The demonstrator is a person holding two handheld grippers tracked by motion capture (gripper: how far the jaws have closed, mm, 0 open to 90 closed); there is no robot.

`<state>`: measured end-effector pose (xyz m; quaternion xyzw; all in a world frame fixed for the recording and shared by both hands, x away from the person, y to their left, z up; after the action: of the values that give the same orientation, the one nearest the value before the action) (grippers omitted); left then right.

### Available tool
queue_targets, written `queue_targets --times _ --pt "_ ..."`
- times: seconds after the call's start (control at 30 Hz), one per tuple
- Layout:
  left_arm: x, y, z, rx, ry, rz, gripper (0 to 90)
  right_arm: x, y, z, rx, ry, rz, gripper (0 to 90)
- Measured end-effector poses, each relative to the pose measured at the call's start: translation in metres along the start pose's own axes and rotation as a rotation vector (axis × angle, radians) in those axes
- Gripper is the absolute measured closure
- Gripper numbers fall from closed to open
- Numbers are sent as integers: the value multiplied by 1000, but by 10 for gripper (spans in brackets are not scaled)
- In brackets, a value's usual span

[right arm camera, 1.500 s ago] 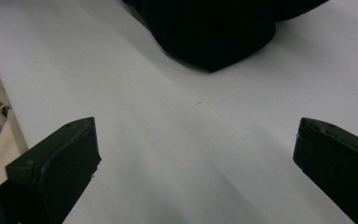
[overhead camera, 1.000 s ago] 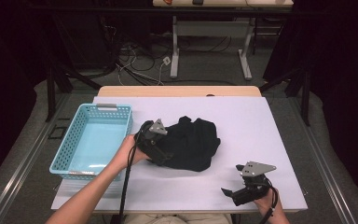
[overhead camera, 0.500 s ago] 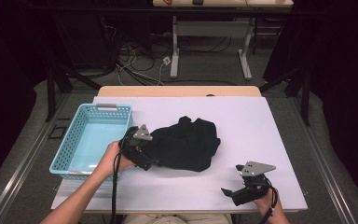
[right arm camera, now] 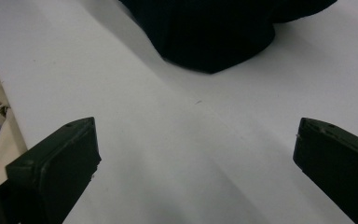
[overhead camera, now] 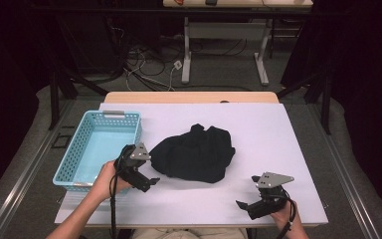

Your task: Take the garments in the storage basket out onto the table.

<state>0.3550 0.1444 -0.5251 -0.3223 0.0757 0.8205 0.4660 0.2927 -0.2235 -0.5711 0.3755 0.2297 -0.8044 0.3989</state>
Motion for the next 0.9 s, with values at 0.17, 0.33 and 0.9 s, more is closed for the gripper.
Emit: queue_targets --times 0.17,0.33,0.9 --pt "10 1 7 -20 -8 1 0 0 0 0 0 -5 -3 0" --pt "18 2 14 -38 2 9 0 0 0 0 3 -7 -5 0" --pt "38 15 31 -76 14 -1 0 0 -1 0 1 -10 -7 0"
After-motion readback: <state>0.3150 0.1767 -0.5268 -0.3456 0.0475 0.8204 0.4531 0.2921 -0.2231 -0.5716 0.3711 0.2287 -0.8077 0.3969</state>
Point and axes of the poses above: each handheld gripper's, and its own axes: z roughly backward along the jaws, x roughly out of its underside, y roughly to its right, the point moved 5 cm from there along -z, roughly forward along the jaws, and after that the axes turned 6 degrees about -x, right-handed, at the moved point
